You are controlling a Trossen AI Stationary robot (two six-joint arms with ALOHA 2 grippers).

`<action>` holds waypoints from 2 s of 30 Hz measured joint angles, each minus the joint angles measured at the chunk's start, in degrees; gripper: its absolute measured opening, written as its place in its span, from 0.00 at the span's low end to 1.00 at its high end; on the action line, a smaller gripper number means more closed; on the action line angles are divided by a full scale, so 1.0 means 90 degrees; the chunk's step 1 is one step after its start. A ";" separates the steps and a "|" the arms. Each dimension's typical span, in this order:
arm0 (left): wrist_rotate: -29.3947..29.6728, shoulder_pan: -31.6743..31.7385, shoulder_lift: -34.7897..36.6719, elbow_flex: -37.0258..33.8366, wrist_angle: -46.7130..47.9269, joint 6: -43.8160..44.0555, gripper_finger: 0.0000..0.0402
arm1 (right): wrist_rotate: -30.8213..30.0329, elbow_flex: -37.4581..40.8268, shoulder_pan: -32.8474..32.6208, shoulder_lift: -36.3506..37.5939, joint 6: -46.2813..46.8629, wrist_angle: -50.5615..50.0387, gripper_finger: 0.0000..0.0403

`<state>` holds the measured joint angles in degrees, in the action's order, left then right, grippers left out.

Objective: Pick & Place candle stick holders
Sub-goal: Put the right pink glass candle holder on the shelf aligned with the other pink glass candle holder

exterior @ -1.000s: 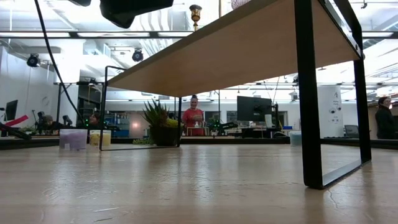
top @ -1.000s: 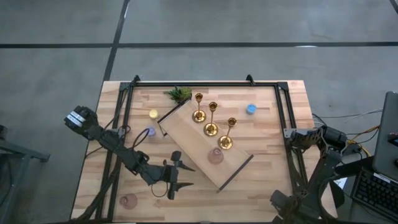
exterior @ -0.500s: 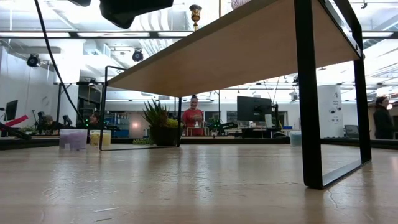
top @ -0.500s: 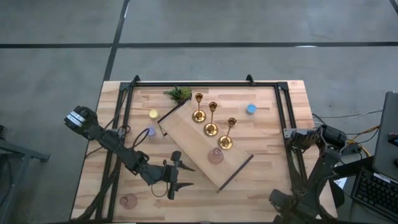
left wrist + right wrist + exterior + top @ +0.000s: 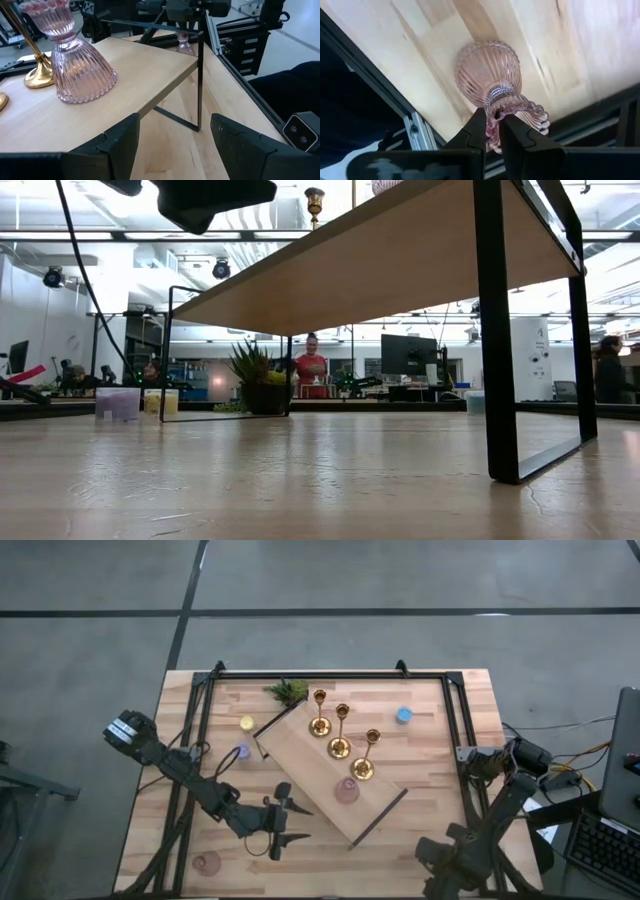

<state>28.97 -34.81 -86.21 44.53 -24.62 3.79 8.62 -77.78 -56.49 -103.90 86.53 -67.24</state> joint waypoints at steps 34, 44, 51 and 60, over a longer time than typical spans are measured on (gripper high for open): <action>-0.0906 -0.0016 0.0000 0.0067 -0.1031 0.1867 0.62 | -0.2257 -0.1688 0.0868 -0.0036 -0.3688 0.1209 0.06; -0.1341 -0.0024 0.0000 0.0447 -0.1032 0.2130 0.62 | -0.2876 -0.2136 0.1162 -0.0035 -0.5208 0.1754 0.06; -0.1338 -0.0023 0.0000 0.0452 -0.0998 0.2568 0.62 | -0.3007 -0.2244 0.1384 -0.0034 -0.6069 0.2103 0.06; -0.1389 -0.0020 0.0000 0.0454 -0.1000 0.3073 0.62 | -0.3001 -0.2273 0.1679 -0.0026 -0.6947 0.2562 0.06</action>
<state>16.47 -34.99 -86.21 48.62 -33.63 31.45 -18.39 -98.24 -41.38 -104.13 24.01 -44.18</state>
